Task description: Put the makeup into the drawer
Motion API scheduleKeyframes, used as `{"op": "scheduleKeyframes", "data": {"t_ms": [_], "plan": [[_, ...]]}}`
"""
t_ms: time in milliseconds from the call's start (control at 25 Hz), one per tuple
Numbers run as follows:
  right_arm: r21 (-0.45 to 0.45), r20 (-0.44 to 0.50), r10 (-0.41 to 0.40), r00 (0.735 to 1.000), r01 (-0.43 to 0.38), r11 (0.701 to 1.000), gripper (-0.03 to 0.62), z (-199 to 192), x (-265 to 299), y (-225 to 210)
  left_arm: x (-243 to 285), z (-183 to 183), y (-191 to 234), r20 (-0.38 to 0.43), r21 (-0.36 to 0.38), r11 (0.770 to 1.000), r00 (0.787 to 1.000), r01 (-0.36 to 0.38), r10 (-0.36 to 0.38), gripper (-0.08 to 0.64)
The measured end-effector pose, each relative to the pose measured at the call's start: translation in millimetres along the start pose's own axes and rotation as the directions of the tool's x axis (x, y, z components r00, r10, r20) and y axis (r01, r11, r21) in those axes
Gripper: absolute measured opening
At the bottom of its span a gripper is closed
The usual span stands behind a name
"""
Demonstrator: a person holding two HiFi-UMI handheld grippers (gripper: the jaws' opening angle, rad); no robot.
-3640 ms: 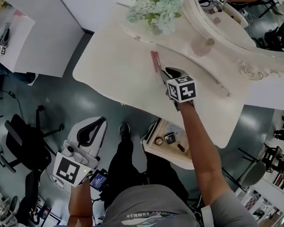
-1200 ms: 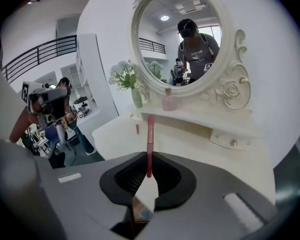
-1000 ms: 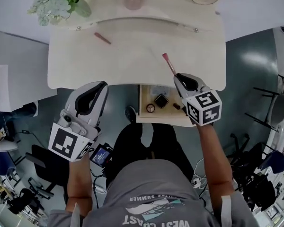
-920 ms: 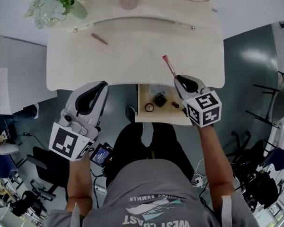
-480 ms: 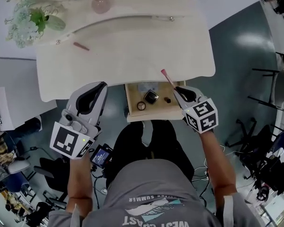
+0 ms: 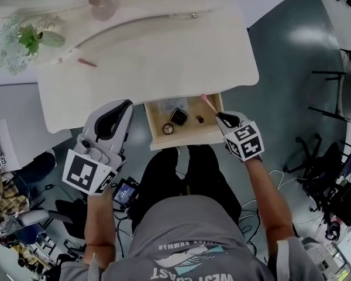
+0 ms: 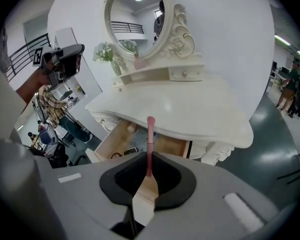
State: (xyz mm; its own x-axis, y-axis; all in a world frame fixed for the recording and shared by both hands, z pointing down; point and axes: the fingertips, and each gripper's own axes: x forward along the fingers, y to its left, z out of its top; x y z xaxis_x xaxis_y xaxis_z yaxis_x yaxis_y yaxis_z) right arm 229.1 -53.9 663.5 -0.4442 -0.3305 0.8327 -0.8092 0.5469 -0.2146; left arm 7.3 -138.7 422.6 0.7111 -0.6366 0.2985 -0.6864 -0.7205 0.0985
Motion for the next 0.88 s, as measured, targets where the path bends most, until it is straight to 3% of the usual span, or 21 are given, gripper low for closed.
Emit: {"op": "scheduleKeyframes", "data": {"t_ms": [480,880], "plan": [[0.005,-0.155,-0.021,0.988,0.022,1.0,0.037,-44.9,36.7,-15.0,13.1,-3.3,-8.4,-0.022,-0.005,1.0,1.0,-0.006,0.006,0.002],[-0.046,-0.301,-0.049,0.952,0.036,0.998,0.037,-51.7,68.3,-17.5,5.7,-7.3,4.1,-0.035,-0.018,0.999,0.999,-0.033,0.032,0.002]]}}
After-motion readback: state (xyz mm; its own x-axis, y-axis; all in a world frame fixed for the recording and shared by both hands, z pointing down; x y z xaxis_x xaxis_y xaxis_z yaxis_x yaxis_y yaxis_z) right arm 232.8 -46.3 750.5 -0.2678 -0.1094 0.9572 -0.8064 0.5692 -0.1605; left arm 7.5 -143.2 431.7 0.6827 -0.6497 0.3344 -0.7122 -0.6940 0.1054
